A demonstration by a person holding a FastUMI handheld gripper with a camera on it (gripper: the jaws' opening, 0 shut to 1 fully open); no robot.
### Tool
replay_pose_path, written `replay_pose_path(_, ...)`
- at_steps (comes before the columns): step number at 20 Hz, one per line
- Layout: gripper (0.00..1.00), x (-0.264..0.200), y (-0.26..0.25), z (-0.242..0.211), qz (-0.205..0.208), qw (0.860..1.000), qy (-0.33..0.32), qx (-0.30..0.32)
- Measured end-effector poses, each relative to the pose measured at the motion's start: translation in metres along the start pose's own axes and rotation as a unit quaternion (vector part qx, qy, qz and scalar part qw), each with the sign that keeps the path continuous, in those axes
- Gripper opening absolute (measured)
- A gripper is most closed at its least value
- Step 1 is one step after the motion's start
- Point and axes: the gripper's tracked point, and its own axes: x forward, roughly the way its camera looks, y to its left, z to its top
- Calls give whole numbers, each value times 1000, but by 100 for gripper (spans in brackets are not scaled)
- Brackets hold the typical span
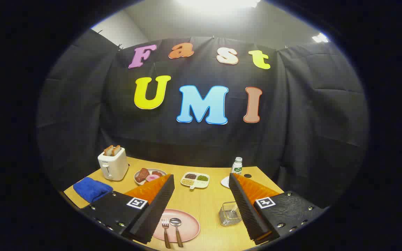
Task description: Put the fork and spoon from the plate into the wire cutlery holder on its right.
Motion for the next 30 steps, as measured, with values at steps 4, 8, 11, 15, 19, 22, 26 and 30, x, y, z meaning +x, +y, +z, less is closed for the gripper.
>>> replay_pose_path(4,97,-2,2,-11,9,1000,19,6)
replay_pose_path(8,97,5,7,-27,26,997,44,49)
replay_pose_path(11,97,8,9,-34,36,994,56,81)
replay_pose_path(15,97,23,6,-49,33,994,76,73)
replay_pose_path(19,96,34,13,-81,40,992,113,47)
replay_pose_path(22,74,41,25,-115,57,986,158,25)
replay_pose_path(26,61,42,49,-172,94,968,231,13)
replay_pose_path(30,61,38,60,-221,116,948,296,-9)
